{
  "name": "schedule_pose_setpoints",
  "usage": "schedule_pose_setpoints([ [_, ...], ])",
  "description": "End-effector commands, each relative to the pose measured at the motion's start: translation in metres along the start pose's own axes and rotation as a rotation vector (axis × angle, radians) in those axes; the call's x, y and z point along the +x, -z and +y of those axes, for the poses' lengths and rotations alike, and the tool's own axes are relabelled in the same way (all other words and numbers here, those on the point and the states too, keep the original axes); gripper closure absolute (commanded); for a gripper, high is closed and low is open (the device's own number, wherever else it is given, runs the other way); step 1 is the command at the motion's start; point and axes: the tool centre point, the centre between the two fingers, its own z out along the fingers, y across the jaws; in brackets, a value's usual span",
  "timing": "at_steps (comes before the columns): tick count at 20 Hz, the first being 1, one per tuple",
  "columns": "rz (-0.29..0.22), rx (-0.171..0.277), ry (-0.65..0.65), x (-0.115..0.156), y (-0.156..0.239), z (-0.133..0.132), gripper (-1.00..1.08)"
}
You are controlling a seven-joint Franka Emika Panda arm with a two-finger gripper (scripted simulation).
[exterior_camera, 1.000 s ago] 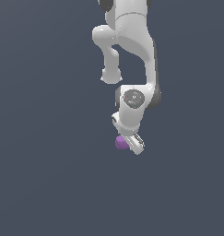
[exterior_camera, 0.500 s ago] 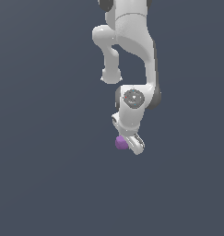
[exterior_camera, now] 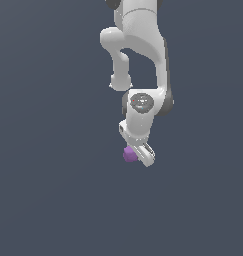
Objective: Pick up the object and move it to a goal position.
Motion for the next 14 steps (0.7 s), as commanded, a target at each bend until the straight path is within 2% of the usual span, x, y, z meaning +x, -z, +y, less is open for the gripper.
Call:
schedule_pose_setpoints([
  [1,0.005,0.015,0.013,0.008,0.011,0.002,1.08],
  [14,0.045,0.143,0.144,0.075,0.104,0.019,1.08],
])
